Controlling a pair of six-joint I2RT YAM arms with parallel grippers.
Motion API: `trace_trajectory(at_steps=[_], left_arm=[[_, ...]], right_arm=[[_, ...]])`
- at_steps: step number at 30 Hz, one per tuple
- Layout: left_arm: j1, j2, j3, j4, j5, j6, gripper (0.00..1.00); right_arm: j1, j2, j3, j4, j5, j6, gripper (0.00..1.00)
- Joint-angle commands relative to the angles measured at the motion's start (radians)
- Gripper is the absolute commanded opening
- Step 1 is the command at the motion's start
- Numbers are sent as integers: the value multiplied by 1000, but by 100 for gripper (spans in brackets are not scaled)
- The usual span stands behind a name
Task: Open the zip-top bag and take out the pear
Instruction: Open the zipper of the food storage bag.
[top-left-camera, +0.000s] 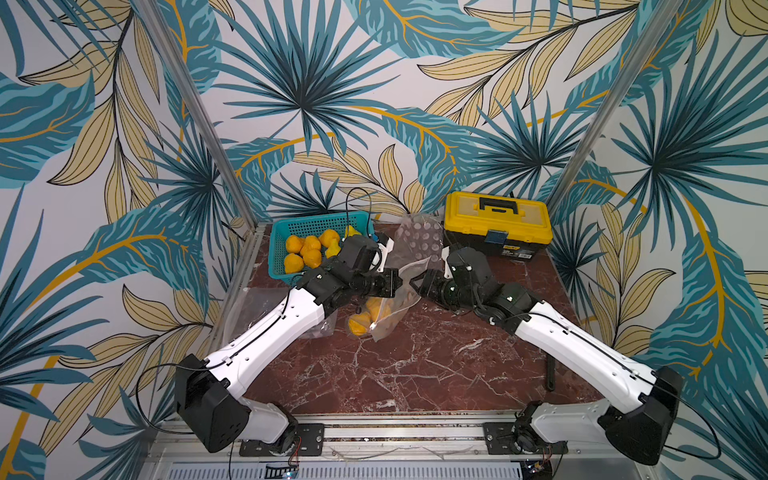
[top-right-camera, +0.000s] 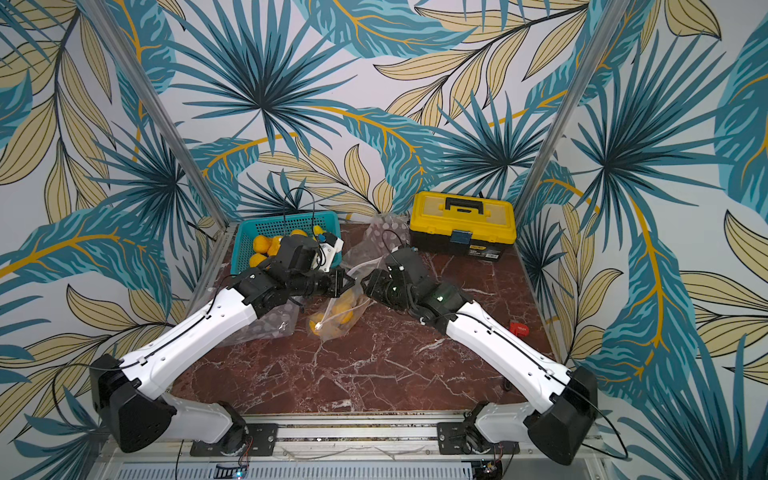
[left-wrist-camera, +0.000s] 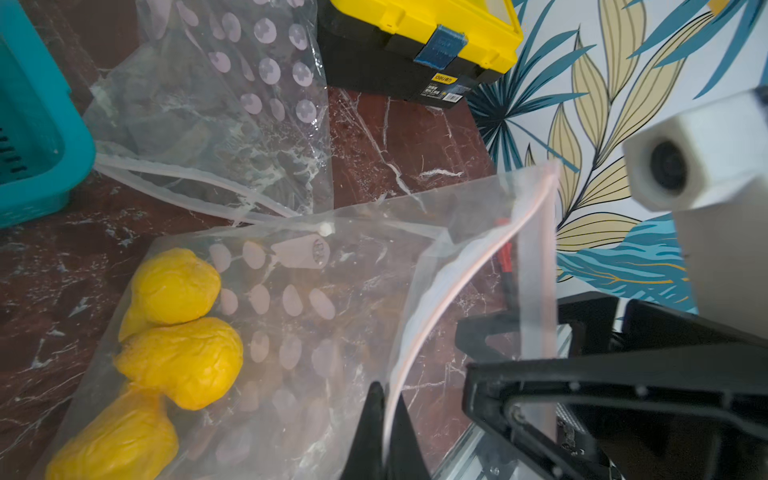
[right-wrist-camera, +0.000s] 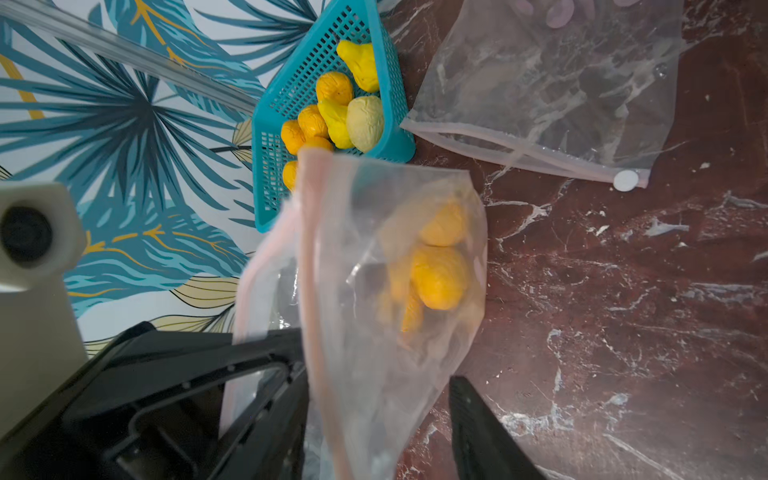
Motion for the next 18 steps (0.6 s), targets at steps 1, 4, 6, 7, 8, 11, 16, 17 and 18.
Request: trace_trajectory(at_steps=[1, 4, 6, 7, 8, 11, 16, 17, 18], left_arm=[[-2, -17, -21, 23, -54, 29, 0], [-2, -17, -10, 23, -58, 67, 0], [-2, -21, -4, 21, -64, 89, 0], [-2, -24, -3, 22, -70, 97, 0], [-2, -26, 0, 22, -73, 108, 0], [-2, -25, 20, 22, -85, 117, 0], [-10, 18, 104, 22, -32, 70, 0], [-17, 30, 132, 21, -22, 57, 0], [-27, 40, 150, 21, -20, 48, 0]], right_arm=[[17, -10, 33, -77, 37, -41, 46], [18, -47, -13, -104, 48, -37, 28], [16, -79, -49, -118, 59, -19, 18], [16, -100, -67, -124, 67, -8, 11], [16, -123, -86, -127, 77, 6, 7], [17, -196, -118, -144, 142, 18, 0], [16, -306, -79, -258, 369, -62, 0], [16, -325, -54, -283, 419, -91, 0], [15, -338, -31, -303, 459, -113, 0]])
